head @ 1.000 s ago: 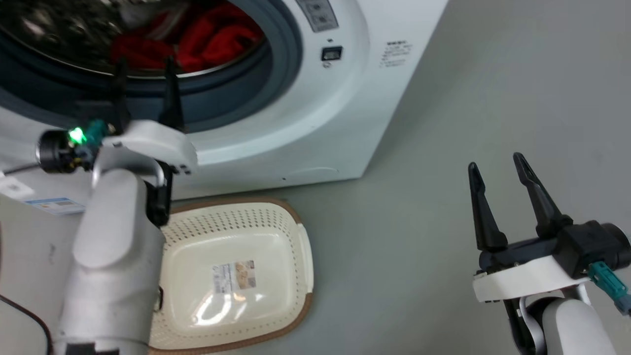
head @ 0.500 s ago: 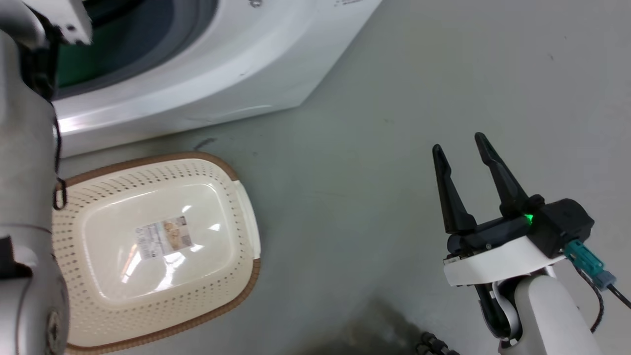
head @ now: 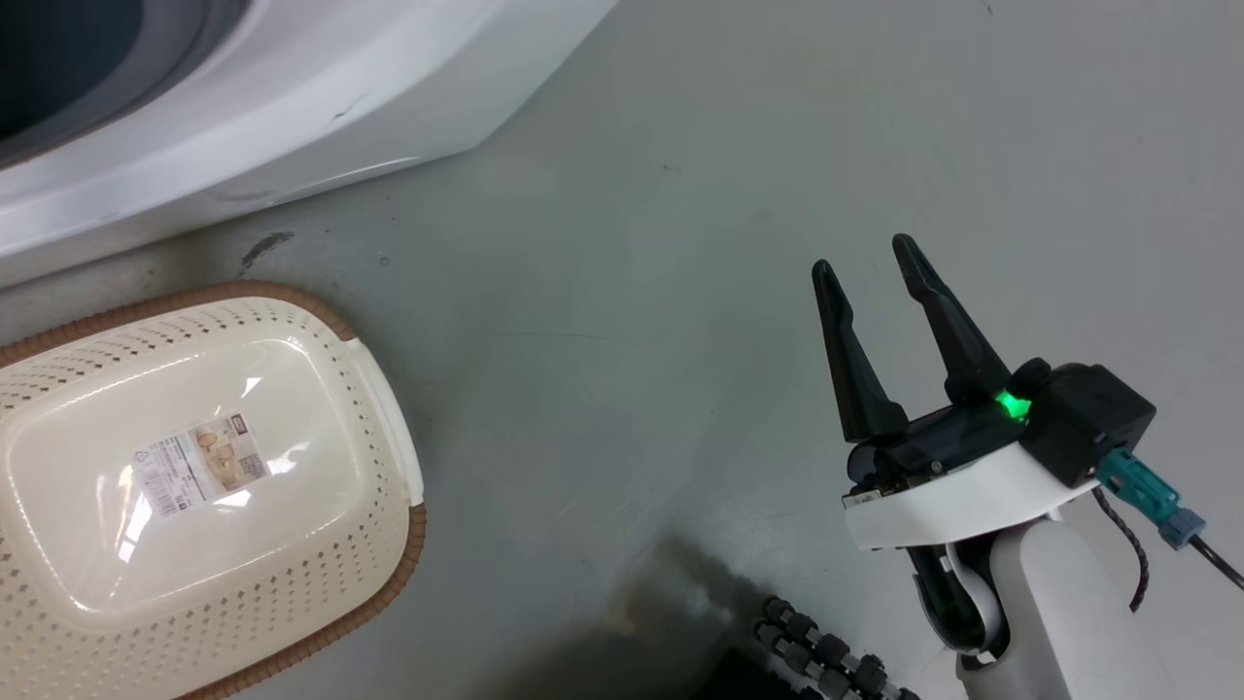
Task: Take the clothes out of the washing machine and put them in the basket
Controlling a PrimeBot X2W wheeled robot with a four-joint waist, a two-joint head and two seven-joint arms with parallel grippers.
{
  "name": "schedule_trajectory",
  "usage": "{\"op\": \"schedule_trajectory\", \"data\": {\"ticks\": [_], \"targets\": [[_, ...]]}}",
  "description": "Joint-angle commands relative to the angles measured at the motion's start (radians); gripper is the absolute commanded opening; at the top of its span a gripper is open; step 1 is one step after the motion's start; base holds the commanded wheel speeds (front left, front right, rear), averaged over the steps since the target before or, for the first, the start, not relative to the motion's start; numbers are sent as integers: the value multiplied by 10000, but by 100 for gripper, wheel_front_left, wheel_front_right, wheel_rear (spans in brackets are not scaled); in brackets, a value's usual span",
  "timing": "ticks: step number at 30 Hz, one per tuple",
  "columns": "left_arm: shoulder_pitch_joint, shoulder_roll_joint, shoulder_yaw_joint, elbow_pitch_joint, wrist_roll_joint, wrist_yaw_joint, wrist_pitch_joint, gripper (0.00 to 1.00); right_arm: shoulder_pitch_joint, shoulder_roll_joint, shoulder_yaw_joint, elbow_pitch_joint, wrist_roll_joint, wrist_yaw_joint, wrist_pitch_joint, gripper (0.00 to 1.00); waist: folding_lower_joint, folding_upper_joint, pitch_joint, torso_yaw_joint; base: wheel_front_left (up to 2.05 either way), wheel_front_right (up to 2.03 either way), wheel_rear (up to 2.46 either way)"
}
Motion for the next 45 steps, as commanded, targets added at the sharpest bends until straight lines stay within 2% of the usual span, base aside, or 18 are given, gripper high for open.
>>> {"op": "schedule_trajectory", "data": {"ticks": [1, 2, 3, 4, 8, 14, 18, 25, 29, 34, 40, 45], "targets": [[0, -150, -33, 312, -64, 91, 519, 100, -204, 16, 48, -17, 74, -7, -38, 100, -1, 0, 70, -100, 0, 0, 0], [-35, -142, -53, 412, -68, 143, 797, 53, -211, 16, 78, -11, 102, -7, -39, 100, -1, 0, 79, -120, 0, 0, 0], [-52, -140, -39, 462, -106, 217, 977, 32, -216, 18, 123, -4, 169, -7, -39, 100, -1, 0, 84, -136, 0, 0, 0], [-94, -135, -4, 457, -158, 291, 1072, 0, -230, 16, 148, 3, 209, -7, -39, 100, -1, 0, 83, -149, 0, 0, 0], [-72, -79, -22, 233, -167, 509, 1025, 0, -278, 16, 186, 46, 282, -7, -39, 100, -1, 0, 12, -147, 0, 0, 0], [289, -43, 48, -313, -295, 703, -68, 0, -263, 16, 144, 163, 205, -7, -38, 100, -1, 0, -333, 40, 0, 0, 0], [1058, -128, 67, -741, -368, 750, -1661, 0, -197, 14, 51, 338, 37, -7, -38, 100, -1, 0, -889, 300, 0, 0, 0], [2676, -515, 179, -1112, -695, 662, -5125, 0, 123, 11, -186, 810, -390, -7, -35, 100, -1, 0, -2182, 918, 0, 0, 0], [3578, -865, 393, -1031, -1059, 516, -6490, 0, 363, 8, -370, 1077, -668, -7, -34, 100, -1, 0, -2885, 1303, 0, 0, 0], [4765, -1231, 507, -1550, -1198, 544, -6915, 0, 651, 8, -624, 1245, -1013, -7, -34, 100, -1, 0, -3669, 1806, 0, 0, 0], [6596, -1616, 880, -3394, -1241, 662, -6928, 0, 999, 8, -859, 1386, -1298, -7, -24, 100, -1, 0, -4555, 2320, 0, 0, 0], [7922, -1921, 1049, -4719, -1132, 535, -6928, 0, 1249, 8, -1050, 1331, -1495, -7, 121, 100, -1, 0, -5282, 2707, 0, 0, 0]]}}
